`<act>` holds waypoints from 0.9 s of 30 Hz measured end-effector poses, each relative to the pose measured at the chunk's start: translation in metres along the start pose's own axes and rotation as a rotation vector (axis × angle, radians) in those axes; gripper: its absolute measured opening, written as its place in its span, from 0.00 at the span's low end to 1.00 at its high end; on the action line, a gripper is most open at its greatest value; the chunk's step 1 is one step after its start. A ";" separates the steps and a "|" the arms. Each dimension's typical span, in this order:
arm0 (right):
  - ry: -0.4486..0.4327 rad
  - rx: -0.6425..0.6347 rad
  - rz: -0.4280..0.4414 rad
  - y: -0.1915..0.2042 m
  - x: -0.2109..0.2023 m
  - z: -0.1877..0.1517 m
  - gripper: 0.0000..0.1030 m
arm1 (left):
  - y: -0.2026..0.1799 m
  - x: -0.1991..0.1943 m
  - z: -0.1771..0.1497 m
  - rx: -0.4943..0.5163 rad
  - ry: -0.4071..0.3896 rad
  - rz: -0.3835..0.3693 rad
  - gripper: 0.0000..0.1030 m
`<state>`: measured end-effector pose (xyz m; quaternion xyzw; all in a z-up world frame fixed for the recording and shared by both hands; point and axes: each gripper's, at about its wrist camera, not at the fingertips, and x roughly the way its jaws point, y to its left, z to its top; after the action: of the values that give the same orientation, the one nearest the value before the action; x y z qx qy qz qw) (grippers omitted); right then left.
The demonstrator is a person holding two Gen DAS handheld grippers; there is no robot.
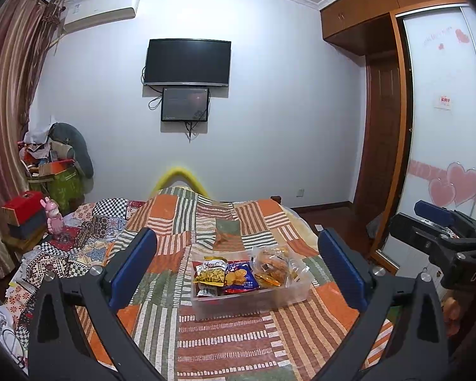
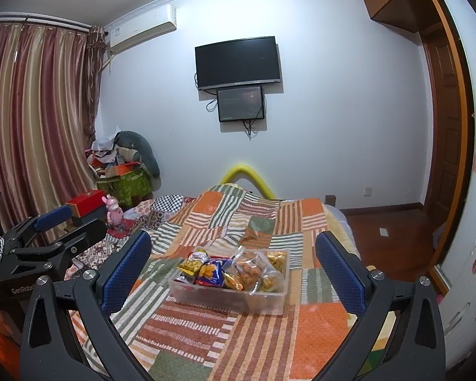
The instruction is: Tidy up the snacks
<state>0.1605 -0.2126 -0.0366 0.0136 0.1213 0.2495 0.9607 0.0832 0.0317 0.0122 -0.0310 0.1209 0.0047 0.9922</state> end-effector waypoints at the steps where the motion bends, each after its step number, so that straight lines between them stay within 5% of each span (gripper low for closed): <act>1: 0.000 0.003 -0.001 0.000 0.000 0.000 1.00 | 0.000 0.000 0.000 0.001 -0.001 -0.001 1.00; 27: 0.013 -0.002 -0.005 0.002 -0.001 0.000 1.00 | -0.003 0.003 -0.001 0.008 0.021 -0.025 1.00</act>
<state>0.1585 -0.2112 -0.0358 0.0110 0.1272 0.2473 0.9605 0.0855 0.0285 0.0103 -0.0288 0.1309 -0.0087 0.9909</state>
